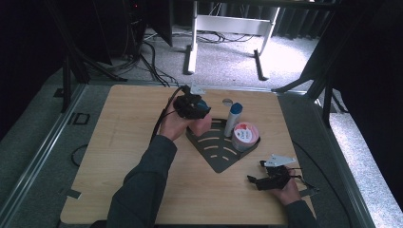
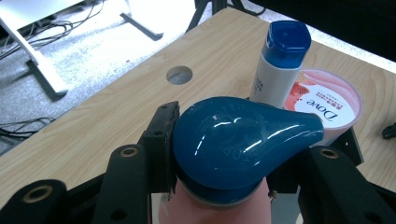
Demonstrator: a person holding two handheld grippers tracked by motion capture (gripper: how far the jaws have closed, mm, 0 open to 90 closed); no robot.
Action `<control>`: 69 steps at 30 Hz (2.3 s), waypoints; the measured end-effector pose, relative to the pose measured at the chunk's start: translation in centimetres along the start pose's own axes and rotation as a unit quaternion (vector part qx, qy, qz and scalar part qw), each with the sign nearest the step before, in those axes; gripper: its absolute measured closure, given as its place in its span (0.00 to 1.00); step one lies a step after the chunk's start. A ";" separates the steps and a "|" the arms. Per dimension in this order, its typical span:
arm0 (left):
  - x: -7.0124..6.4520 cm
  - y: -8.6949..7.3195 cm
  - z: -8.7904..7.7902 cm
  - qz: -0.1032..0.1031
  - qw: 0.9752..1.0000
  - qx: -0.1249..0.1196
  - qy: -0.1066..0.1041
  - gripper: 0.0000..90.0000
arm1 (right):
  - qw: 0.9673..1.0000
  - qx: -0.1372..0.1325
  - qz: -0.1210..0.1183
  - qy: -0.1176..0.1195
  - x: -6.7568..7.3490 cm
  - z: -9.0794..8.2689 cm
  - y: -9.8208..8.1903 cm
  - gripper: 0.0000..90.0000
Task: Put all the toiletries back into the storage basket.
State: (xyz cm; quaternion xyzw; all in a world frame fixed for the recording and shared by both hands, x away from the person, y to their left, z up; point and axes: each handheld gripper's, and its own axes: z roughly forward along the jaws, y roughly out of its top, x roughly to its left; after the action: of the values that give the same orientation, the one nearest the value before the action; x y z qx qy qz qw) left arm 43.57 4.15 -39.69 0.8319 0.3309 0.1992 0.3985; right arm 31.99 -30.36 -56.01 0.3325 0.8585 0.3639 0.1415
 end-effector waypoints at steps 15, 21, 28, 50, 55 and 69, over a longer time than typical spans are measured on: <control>-0.6 0.3 1.3 -0.002 1.000 0.001 -0.003 0.59 | 1.000 0.000 -0.002 0.000 0.0 0.0 0.0 0.15; -0.7 0.4 1.6 -0.004 1.000 -0.002 0.000 0.59 | 1.000 0.000 -0.001 0.000 0.0 0.0 0.0 0.15; -0.8 0.5 2.1 -0.004 1.000 0.001 0.002 0.59 | 1.000 0.000 -0.002 0.000 0.0 0.0 0.0 0.15; -1.7 0.7 4.0 -0.003 1.000 0.011 0.001 0.59 | 1.000 0.000 -0.001 0.000 0.0 0.0 0.0 0.15; -1.8 0.7 4.4 -0.003 1.000 0.013 0.000 0.59 | 1.000 0.000 -0.002 0.000 0.0 0.0 0.0 0.15; -2.1 0.7 5.5 -0.006 1.000 0.017 0.000 0.59 | 1.000 0.000 -0.001 0.001 0.0 0.0 0.0 0.15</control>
State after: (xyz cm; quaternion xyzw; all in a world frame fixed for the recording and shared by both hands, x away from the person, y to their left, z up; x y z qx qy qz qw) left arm 45.64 -0.56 -42.59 0.8364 0.3397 0.1909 0.3854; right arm 32.01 -30.37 -56.00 0.3315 0.8589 0.3640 0.1412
